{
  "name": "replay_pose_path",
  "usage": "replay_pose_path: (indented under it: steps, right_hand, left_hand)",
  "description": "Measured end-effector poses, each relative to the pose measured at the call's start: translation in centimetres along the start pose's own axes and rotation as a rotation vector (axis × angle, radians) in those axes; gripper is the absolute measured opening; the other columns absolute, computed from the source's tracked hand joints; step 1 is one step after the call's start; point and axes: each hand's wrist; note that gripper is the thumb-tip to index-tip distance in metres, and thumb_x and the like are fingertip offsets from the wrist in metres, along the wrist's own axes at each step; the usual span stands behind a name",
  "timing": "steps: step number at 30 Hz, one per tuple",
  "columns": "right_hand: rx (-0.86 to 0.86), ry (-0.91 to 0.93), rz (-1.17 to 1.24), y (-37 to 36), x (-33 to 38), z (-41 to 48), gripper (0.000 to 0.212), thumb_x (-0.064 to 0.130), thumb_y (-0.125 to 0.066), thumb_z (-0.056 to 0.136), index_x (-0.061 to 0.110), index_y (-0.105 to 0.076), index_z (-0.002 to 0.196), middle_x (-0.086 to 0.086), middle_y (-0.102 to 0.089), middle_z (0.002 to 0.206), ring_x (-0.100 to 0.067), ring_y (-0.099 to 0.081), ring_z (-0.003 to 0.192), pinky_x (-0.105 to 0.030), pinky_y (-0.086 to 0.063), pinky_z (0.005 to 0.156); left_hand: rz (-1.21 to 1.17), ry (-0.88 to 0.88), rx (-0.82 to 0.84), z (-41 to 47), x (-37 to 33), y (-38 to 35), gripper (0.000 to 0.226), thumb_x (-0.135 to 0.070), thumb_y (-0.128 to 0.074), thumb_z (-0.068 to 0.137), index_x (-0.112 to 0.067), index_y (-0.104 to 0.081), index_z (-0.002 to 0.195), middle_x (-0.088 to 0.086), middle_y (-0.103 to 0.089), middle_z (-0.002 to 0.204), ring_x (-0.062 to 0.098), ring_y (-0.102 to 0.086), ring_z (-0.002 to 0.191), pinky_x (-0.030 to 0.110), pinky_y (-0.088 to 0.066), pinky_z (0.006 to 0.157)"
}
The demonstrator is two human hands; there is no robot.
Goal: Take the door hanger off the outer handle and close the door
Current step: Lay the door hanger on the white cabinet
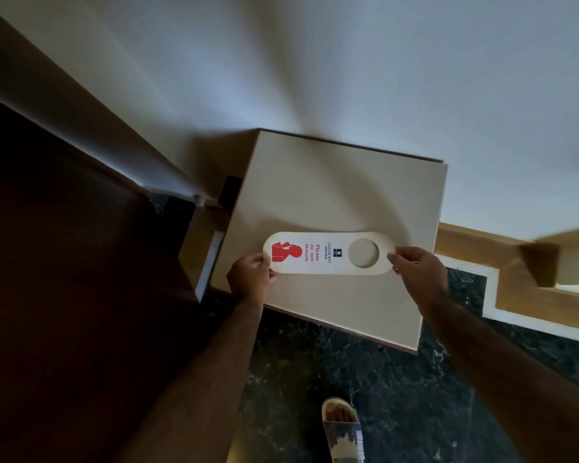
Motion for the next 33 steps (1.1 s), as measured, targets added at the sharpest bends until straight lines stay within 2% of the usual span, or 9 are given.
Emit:
replay_pose_path:
  steps: [2, 3, 7, 9, 12, 16, 22, 26, 33]
  right_hand:
    - [0.004, 0.121, -0.172, 0.2, 0.7, -0.1, 0.039, 0.029, -0.076, 0.095, 0.002, -0.07, 0.123, -0.019, -0.075, 0.116, -0.03, -0.067, 0.098, -0.038, -0.053, 0.09]
    - [0.014, 0.176, -0.272, 0.4, 1.4, -0.2, 0.046, 0.032, -0.075, 0.095, 0.0, -0.066, 0.128, -0.021, -0.071, 0.121, -0.034, -0.066, 0.104, -0.039, -0.052, 0.092]
    - [0.018, 0.362, -0.539, 2.1, 5.4, -1.0, 0.061, 0.04, -0.068, 0.098, -0.001, -0.054, 0.142, -0.022, -0.06, 0.14, -0.038, -0.056, 0.129, -0.049, -0.048, 0.106]
    - [0.013, 0.49, -0.615, 3.5, 8.7, -1.6, 0.064, 0.041, -0.066, 0.099, -0.002, -0.051, 0.145, -0.023, -0.055, 0.147, -0.037, -0.048, 0.14, -0.049, -0.042, 0.114]
    - [0.006, 0.659, -0.718, 6.0, 14.6, -2.8, 0.07, 0.043, -0.062, 0.101, -0.002, -0.043, 0.151, -0.021, -0.042, 0.161, -0.035, -0.027, 0.156, -0.05, -0.028, 0.125]
    - [-0.083, 0.867, -0.742, 10.9, 23.8, -6.4, 0.078, 0.05, -0.058, 0.102, 0.001, -0.034, 0.158, -0.021, -0.031, 0.167, -0.035, -0.016, 0.159, -0.052, -0.024, 0.127]
    - [-0.292, 1.18, -0.791, 19.4, 37.3, -13.7, 0.086, 0.059, -0.045, 0.103, -0.004, -0.027, 0.159, -0.022, -0.028, 0.168, -0.036, -0.017, 0.159, -0.057, -0.024, 0.126]
    - [-0.443, 1.283, -0.807, 25.8, 45.6, -19.3, 0.088, 0.061, -0.042, 0.103, -0.004, -0.025, 0.16, -0.022, -0.026, 0.169, -0.035, -0.015, 0.159, -0.056, -0.022, 0.127]
    - [-0.646, 1.426, -0.766, 35.1, 54.8, -29.5, 0.088, 0.064, -0.032, 0.103, -0.003, -0.024, 0.16, -0.021, -0.025, 0.169, -0.034, -0.016, 0.159, -0.055, -0.022, 0.127]
  left_hand:
    - [0.191, -0.097, 0.005, -0.1, -0.7, 0.4, 0.033, -0.018, -0.075, 0.096, 0.001, -0.072, 0.124, 0.016, -0.076, 0.12, 0.031, -0.076, 0.104, 0.042, -0.066, 0.086]
    - [0.303, -0.137, 0.005, -0.4, -1.4, 0.8, 0.039, -0.024, -0.076, 0.096, 0.001, -0.07, 0.125, 0.016, -0.074, 0.123, 0.031, -0.073, 0.11, 0.039, -0.063, 0.089]
    - [0.487, -0.301, 0.067, -2.4, -4.6, 2.6, 0.078, -0.04, -0.07, 0.099, -0.002, -0.035, 0.159, 0.019, -0.039, 0.161, 0.033, -0.045, 0.147, 0.037, -0.044, 0.115]
    - [0.546, -0.427, 0.076, -3.5, -7.2, 4.1, 0.083, -0.041, -0.065, 0.101, -0.002, -0.025, 0.163, 0.019, -0.026, 0.169, 0.033, -0.03, 0.155, 0.037, -0.03, 0.125]
    - [0.627, -0.576, 0.042, -5.4, -11.7, 7.2, 0.085, -0.045, -0.06, 0.103, -0.004, -0.02, 0.165, 0.017, -0.019, 0.173, 0.032, -0.02, 0.16, 0.045, -0.022, 0.13]
    - [0.735, -0.733, -0.064, -9.0, -19.4, 12.9, 0.082, -0.053, -0.052, 0.104, -0.008, -0.022, 0.165, 0.013, -0.018, 0.174, 0.029, -0.019, 0.161, 0.053, -0.023, 0.127]
    - [0.684, -0.967, -0.359, -15.6, -31.3, 23.0, 0.073, -0.052, -0.05, 0.105, -0.006, -0.038, 0.16, 0.015, -0.029, 0.17, 0.031, -0.027, 0.159, 0.055, -0.024, 0.128]
    - [0.602, -1.092, -0.568, -21.7, -39.5, 29.8, 0.073, -0.052, -0.052, 0.105, 0.0, -0.043, 0.156, 0.019, -0.037, 0.166, 0.036, -0.036, 0.155, 0.059, -0.031, 0.124]
    - [0.554, -1.207, -0.768, -32.0, -47.4, 40.3, 0.081, -0.061, -0.03, 0.104, -0.002, -0.038, 0.159, 0.017, -0.034, 0.168, 0.033, -0.034, 0.156, 0.059, -0.029, 0.124]
Point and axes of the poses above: each hand's wrist, its own z-axis towards the middle knuckle, its own y-axis out of the back of the hand, x = y × z
